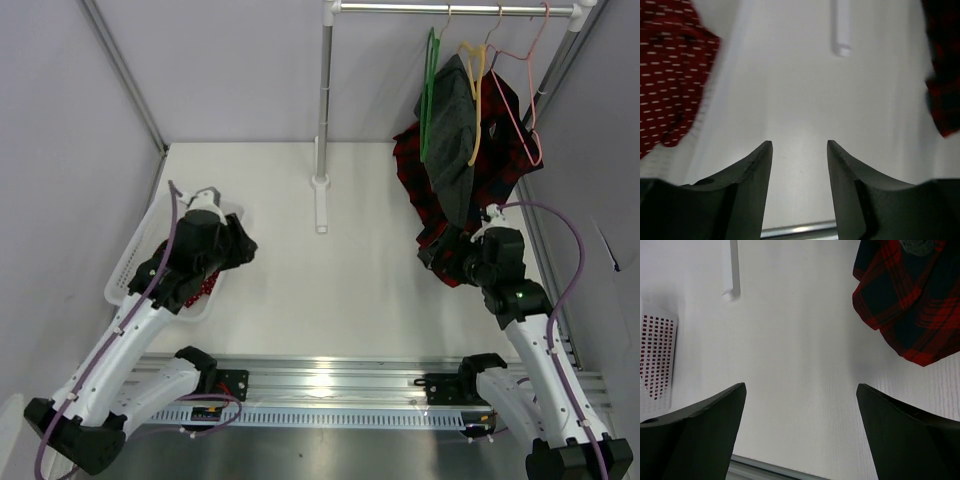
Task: Place the skirt on the hanger
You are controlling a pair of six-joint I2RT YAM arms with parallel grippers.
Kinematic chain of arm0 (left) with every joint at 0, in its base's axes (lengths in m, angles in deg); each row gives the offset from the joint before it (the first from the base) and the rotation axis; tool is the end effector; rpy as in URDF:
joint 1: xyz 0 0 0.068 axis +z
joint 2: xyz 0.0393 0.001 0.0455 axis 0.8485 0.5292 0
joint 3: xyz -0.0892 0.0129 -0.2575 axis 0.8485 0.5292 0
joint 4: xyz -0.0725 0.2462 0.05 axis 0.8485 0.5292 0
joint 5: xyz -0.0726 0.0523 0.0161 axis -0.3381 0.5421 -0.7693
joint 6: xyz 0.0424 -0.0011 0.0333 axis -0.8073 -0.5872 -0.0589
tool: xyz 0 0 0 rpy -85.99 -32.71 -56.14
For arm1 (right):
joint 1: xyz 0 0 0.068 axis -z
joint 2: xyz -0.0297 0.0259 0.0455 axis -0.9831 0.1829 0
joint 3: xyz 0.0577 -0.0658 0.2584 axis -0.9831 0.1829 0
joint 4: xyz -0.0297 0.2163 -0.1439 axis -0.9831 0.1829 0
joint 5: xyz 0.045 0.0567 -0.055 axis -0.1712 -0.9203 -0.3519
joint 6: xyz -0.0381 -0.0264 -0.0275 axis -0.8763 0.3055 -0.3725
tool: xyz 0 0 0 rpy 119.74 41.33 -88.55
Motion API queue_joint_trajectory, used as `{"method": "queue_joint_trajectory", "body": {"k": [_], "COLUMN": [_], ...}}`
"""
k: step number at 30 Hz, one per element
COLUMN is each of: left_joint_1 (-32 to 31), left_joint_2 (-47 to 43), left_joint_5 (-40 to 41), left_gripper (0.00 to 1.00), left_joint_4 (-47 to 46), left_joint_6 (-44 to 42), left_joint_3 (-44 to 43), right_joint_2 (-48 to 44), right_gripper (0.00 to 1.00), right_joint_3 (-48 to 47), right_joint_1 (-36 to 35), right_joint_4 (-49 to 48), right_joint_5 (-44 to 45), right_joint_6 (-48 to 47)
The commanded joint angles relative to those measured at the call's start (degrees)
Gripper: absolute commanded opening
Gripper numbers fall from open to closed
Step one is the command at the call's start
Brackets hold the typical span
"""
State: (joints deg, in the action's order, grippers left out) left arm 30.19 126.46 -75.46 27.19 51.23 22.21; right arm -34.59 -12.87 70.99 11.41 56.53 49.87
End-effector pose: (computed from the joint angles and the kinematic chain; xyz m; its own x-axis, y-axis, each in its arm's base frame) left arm 0.1558 -0.0761 0.3357 -0.6196 -0.2902 -0.7293 0.0034 0.9282 -0.3722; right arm 0.1633 0.0306 0.2910 -0.6155 0.3570 -0.7026 -0.0128 0.8869 0.4618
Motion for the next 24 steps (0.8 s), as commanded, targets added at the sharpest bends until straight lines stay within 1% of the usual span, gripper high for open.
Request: {"method": "queue_joint_trajectory", "body": {"k": [1,2,5,7,8,10,11,14,18,24], "left_joint_1": [8.94,13.05,17.9,19.32,20.38,21.44,21.96,23.63,24.52,24.87], "left_joint_2": [-0.49,-0.58,1.34,3.71,6.68,9.86,12.83,16.63,24.79,32.63], "left_joint_5": [5.43,5.16,5.6,6.64,7.61,7.97,9.8,10.6,13.68,12.63], "left_gripper": [0.57,0.57,0.6,0.67,0.7,0.72,0.73,0.73,0.73,0.72], "left_joint_4": [1.28,0.48,-3.12,-5.58,-6.46,-8.66,-8.93,-11.21,-13.14,-17.01], "left_joint_6": [3.59,4.2,5.7,6.49,6.58,6.76,7.28,7.73,7.64,5.36], "left_joint_3": [0.12,0.57,2.42,2.77,2.77,2.16,2.07,1.81,1.1,0.31], "right_joint_2": [-0.07,-0.15,-0.07,0.02,0.37,0.72,0.99,0.99,0.9,1.69], "right_gripper": [0.99,0.99,0.99,0.99,0.99,0.99,0.99,0.99,1.0,0.99], "right_joint_3": [0.66,0.84,1.63,2.24,2.25,2.16,2.16,2.07,2.07,1.46], "right_joint_1": [-0.14,-0.23,-0.58,-0.76,-1.02,-1.2,-1.29,-1.55,-1.55,-1.55], "right_joint_4": [-1.86,-2.38,-3.0,-3.62,-3.71,-3.62,-3.45,-3.27,-3.53,-4.32], "right_joint_5": [-2.19,-2.46,-3.34,-3.78,-3.95,-4.22,-4.39,-4.66,-5.01,-5.97], "right_joint_6": [0.63,0.9,1.08,1.25,1.25,1.25,1.16,1.25,1.25,1.95]}}
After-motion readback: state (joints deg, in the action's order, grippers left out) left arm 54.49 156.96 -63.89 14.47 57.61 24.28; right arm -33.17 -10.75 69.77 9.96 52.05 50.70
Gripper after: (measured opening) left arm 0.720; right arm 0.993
